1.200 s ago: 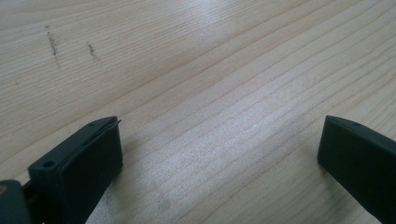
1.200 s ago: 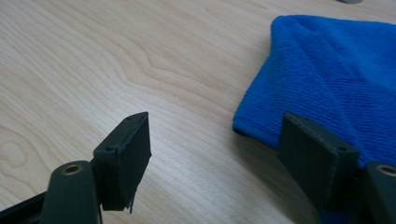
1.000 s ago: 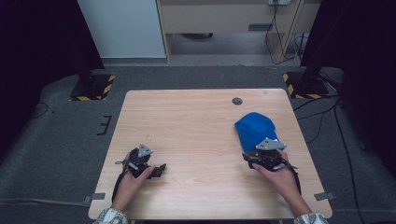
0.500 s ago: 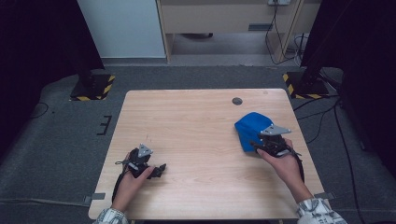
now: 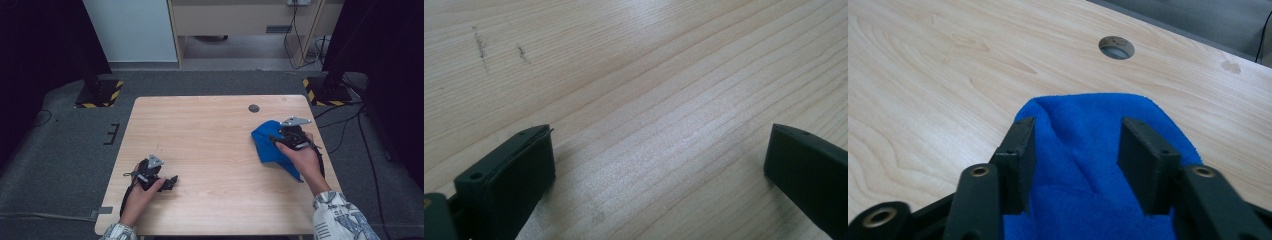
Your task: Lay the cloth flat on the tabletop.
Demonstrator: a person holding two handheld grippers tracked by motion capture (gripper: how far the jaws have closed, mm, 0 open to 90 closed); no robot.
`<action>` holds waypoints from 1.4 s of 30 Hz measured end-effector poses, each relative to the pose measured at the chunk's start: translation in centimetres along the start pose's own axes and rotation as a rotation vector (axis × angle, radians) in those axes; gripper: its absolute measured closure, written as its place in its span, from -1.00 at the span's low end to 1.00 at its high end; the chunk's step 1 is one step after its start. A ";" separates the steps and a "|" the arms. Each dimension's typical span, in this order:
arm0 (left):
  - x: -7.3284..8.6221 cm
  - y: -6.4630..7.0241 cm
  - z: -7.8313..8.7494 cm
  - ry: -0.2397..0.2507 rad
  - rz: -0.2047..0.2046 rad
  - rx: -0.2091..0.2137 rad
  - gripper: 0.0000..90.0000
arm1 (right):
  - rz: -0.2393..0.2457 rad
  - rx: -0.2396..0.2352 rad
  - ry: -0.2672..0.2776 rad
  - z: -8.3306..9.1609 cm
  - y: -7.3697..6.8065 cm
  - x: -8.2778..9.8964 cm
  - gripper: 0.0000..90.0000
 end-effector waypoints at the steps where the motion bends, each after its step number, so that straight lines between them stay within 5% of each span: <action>1: 0.0 0.0 0.0 0.000 0.000 0.000 -1.00 | -0.013 0.010 -0.004 -0.3 0.4 -0.3 -0.11; 5: 0.0 0.0 0.0 0.000 0.000 0.000 -1.00 | -0.063 -0.019 -0.028 -1.4 0.6 -0.3 -0.43; 10: 0.0 0.0 0.0 0.000 0.000 0.001 -1.00 | -0.037 0.010 -0.065 -2.9 0.8 0.6 -0.60; 23: 0.0 0.1 0.0 0.000 -0.005 0.005 -1.00 | -0.019 -0.018 -0.169 -5.9 -0.5 3.9 -0.60; 29: 0.0 0.1 0.0 -0.001 -0.005 0.005 -1.00 | -0.036 -0.040 -0.164 -6.6 -0.9 4.9 -0.22; 31: 0.0 0.1 0.0 -0.001 -0.005 0.005 -1.00 | -0.045 -0.057 -0.144 -6.3 -0.8 4.9 0.28; 32: 0.0 0.1 0.0 -0.001 -0.005 0.005 -1.00 | -0.045 -0.057 -0.144 -6.3 -0.8 4.9 0.28; 33: 0.0 0.1 0.0 -0.001 -0.005 0.005 -1.00 | -0.046 -0.060 -0.139 -6.2 -0.6 4.9 0.51; 42: 0.0 0.1 0.0 -0.001 -0.005 0.006 -1.00 | -0.063 -0.093 -0.087 -5.3 -0.8 4.0 0.70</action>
Point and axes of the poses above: each handheld gripper's, and its own axes: z roughly backward along the jaws, x roughly out of its underside, y roughly to its right, the point moved 9 cm from there along -z, roughly forward along the jaws, and after that the axes turned 6 degrees about x, right-handed, at the moved point
